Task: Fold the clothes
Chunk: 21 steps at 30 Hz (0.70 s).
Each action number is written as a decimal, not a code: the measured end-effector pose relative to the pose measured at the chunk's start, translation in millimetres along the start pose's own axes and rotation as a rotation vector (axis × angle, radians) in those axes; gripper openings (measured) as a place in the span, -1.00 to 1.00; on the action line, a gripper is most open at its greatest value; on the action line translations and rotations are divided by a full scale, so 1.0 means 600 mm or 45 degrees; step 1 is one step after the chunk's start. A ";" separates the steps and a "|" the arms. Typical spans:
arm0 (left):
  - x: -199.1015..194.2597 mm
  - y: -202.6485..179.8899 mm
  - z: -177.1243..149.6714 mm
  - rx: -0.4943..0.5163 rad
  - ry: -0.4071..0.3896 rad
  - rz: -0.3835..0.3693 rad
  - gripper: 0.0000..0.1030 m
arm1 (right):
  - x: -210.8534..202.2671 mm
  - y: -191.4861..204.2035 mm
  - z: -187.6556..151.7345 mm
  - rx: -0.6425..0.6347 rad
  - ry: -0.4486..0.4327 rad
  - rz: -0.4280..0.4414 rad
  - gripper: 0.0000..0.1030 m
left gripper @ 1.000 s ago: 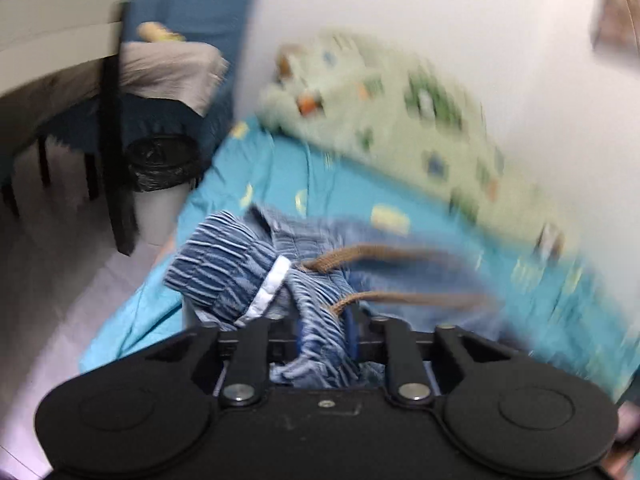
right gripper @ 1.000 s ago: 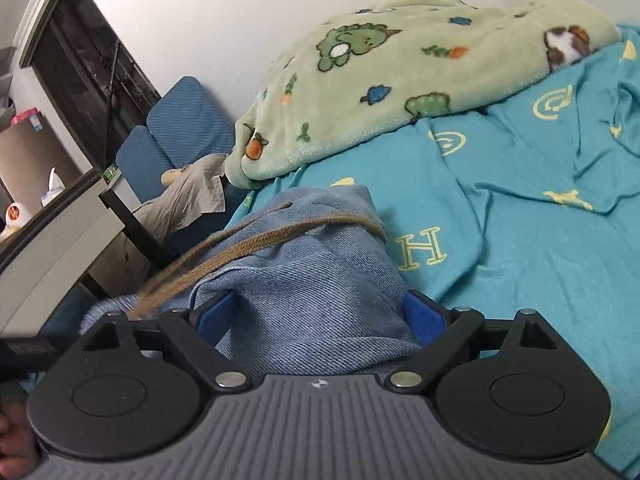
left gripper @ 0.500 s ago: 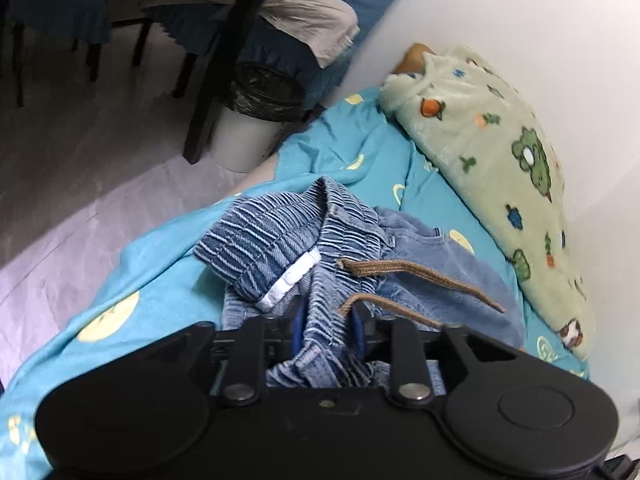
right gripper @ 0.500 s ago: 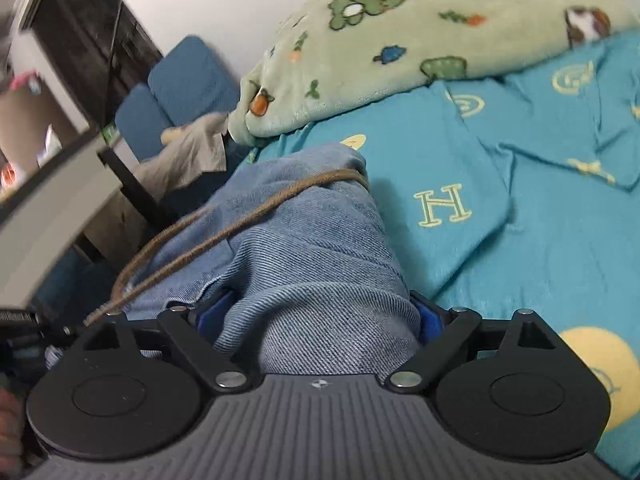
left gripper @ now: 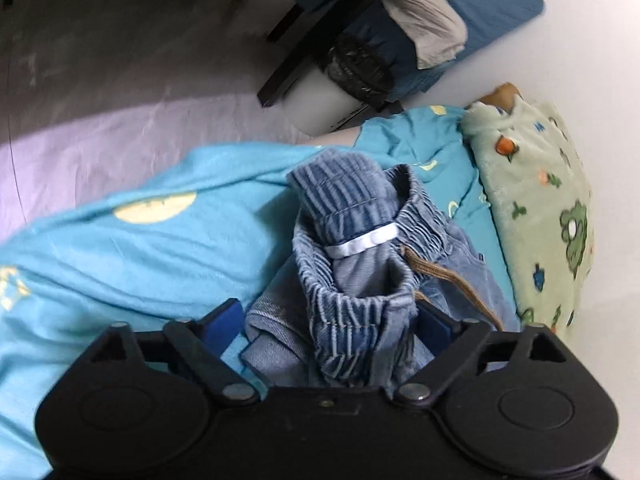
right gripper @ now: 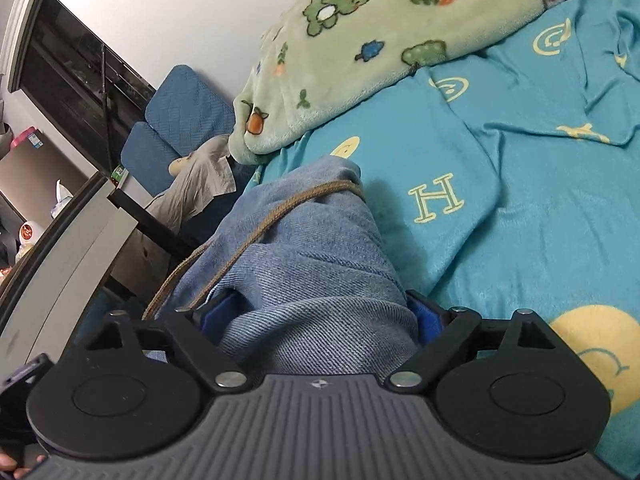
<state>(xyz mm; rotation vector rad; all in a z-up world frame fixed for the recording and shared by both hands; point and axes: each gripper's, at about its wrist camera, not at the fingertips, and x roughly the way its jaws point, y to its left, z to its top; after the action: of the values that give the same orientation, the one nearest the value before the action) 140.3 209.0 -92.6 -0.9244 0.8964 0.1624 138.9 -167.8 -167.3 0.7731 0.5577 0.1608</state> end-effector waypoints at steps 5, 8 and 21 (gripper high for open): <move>0.021 0.003 -0.003 -0.030 0.023 -0.019 0.78 | 0.014 -0.008 0.000 0.061 0.007 0.050 0.80; 0.017 -0.005 -0.005 0.005 0.001 -0.030 0.63 | 0.024 -0.008 0.004 0.080 -0.003 0.078 0.82; 0.032 -0.011 -0.007 0.017 0.014 -0.117 0.54 | 0.032 -0.030 0.014 0.251 -0.056 0.272 0.66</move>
<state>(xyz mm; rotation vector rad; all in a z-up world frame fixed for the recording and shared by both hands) 153.1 197.2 -103.8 -0.9532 0.8625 0.0727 158.2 -179.4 -183.2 1.0259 0.4530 0.2882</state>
